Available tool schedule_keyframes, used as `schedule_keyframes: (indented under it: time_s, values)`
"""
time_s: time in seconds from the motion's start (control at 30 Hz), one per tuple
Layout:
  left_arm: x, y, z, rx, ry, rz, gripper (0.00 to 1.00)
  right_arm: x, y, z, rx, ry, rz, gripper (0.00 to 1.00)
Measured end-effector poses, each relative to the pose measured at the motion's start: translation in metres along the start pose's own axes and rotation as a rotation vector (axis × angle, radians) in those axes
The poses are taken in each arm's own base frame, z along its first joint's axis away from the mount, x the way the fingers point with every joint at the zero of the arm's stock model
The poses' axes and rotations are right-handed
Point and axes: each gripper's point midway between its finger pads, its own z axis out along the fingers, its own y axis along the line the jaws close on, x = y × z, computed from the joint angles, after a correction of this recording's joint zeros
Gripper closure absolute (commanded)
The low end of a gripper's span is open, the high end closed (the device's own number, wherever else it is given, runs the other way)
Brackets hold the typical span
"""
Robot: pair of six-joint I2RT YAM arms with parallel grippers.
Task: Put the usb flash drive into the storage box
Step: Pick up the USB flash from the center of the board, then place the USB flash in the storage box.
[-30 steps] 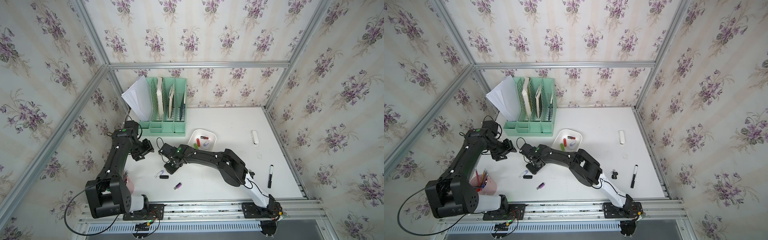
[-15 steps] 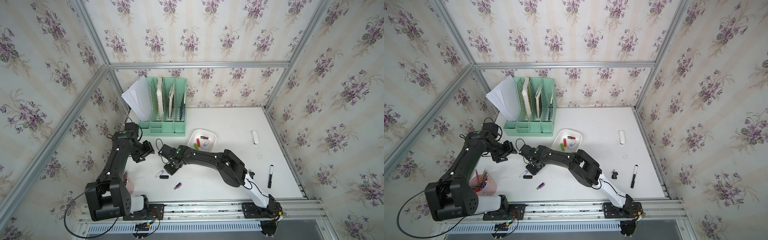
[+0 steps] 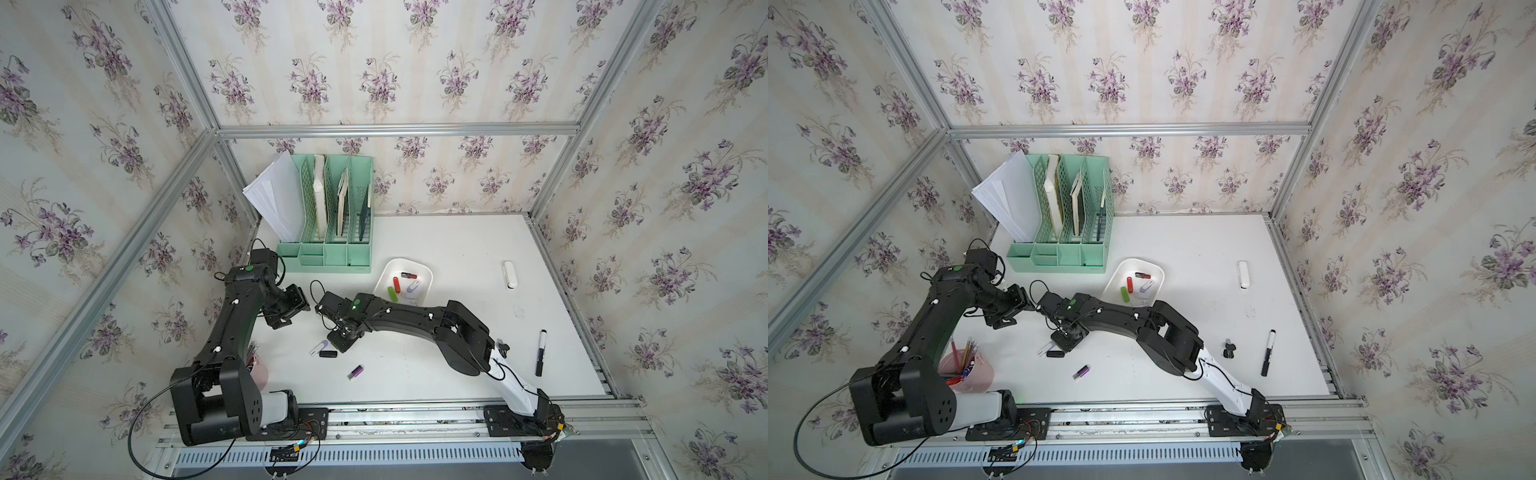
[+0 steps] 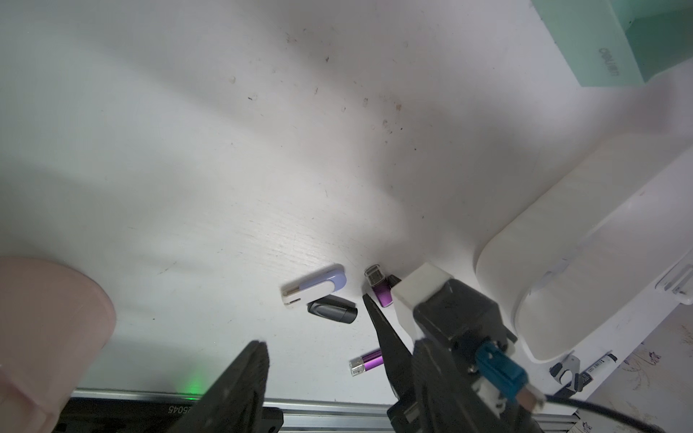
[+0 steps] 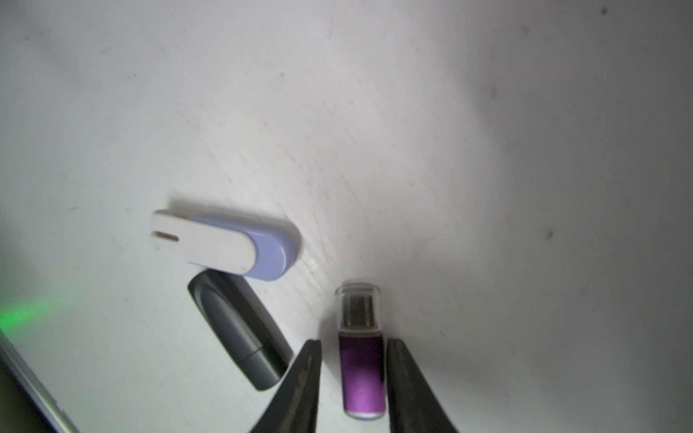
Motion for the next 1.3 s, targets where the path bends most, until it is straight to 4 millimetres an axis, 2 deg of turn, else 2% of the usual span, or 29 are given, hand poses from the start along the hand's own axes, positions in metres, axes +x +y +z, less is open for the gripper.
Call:
schedule_keyframes:
  time_s: [0.5,0.8,0.9,1.07,1.2,1.3]
  values:
    - [0.024,0.012,0.025,-0.005,0.069,-0.012,0.32,0.002,-0.010,0.001,0.053,-0.057,0.047,0.81]
    - [0.034,0.012,0.037,-0.022,0.088,0.027,0.32,0.013,-0.021,-0.015,0.105,-0.049,0.083,0.84]
    - [0.036,0.016,0.044,-0.037,0.101,0.024,0.32,0.010,-0.022,-0.027,0.117,-0.066,0.090,0.84]
    - [0.040,0.020,0.053,-0.047,0.115,0.023,0.32,-0.001,-0.029,-0.059,0.133,-0.130,0.116,0.84]
    - [0.042,0.021,0.059,-0.057,0.131,0.031,0.33,-0.014,-0.052,-0.094,0.164,-0.195,0.162,0.84]
    - [0.043,0.019,0.065,-0.064,0.142,0.047,0.33,-0.020,-0.081,-0.120,0.197,-0.242,0.219,0.85]
